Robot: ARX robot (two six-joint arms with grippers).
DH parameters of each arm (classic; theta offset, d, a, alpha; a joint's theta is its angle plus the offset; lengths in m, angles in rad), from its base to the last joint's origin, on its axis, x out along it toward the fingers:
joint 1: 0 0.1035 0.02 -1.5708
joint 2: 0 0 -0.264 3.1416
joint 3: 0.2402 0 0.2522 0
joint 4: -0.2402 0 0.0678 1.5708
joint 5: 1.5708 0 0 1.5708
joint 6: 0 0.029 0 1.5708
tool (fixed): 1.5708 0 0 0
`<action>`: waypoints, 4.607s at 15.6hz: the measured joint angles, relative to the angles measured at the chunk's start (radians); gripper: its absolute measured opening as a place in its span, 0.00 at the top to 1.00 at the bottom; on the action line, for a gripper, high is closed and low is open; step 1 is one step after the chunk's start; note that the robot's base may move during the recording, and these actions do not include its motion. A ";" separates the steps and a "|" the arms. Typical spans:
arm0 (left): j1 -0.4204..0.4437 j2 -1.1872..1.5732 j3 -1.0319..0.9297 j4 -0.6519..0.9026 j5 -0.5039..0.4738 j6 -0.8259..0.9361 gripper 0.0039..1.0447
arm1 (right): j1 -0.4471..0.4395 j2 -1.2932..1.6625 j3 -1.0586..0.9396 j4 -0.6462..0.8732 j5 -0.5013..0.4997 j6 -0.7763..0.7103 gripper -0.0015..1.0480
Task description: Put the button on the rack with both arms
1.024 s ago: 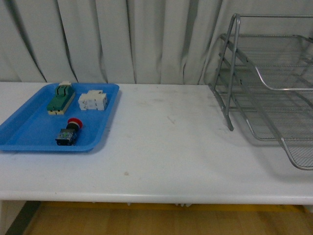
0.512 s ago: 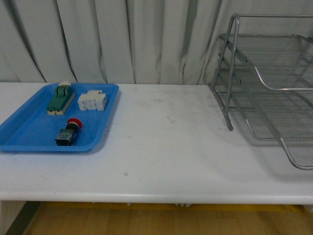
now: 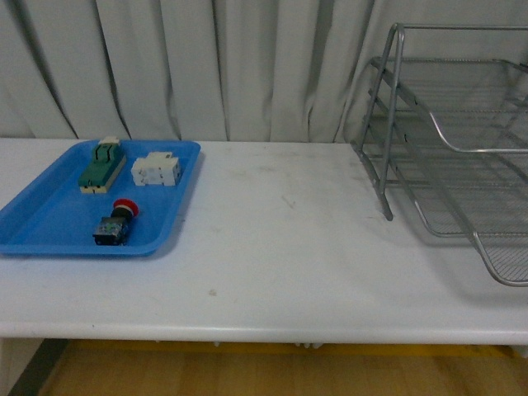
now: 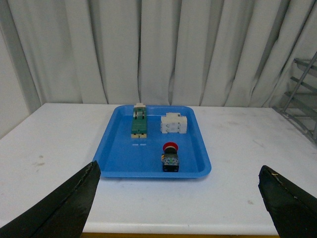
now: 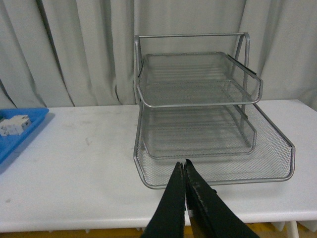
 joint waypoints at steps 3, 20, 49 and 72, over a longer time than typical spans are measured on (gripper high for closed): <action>0.000 0.000 0.000 0.000 0.000 0.000 0.06 | 0.000 0.000 0.000 0.000 0.000 -0.001 0.60; -0.109 1.349 0.600 0.266 0.000 -0.105 0.06 | 0.000 0.000 0.000 0.000 0.000 -0.001 0.06; -0.083 2.295 1.366 0.052 -0.104 -0.032 0.24 | 0.000 0.000 0.000 0.000 0.000 -0.001 0.06; 0.105 1.123 0.600 0.060 0.101 0.058 0.67 | 0.000 0.000 0.000 0.000 0.000 -0.001 0.06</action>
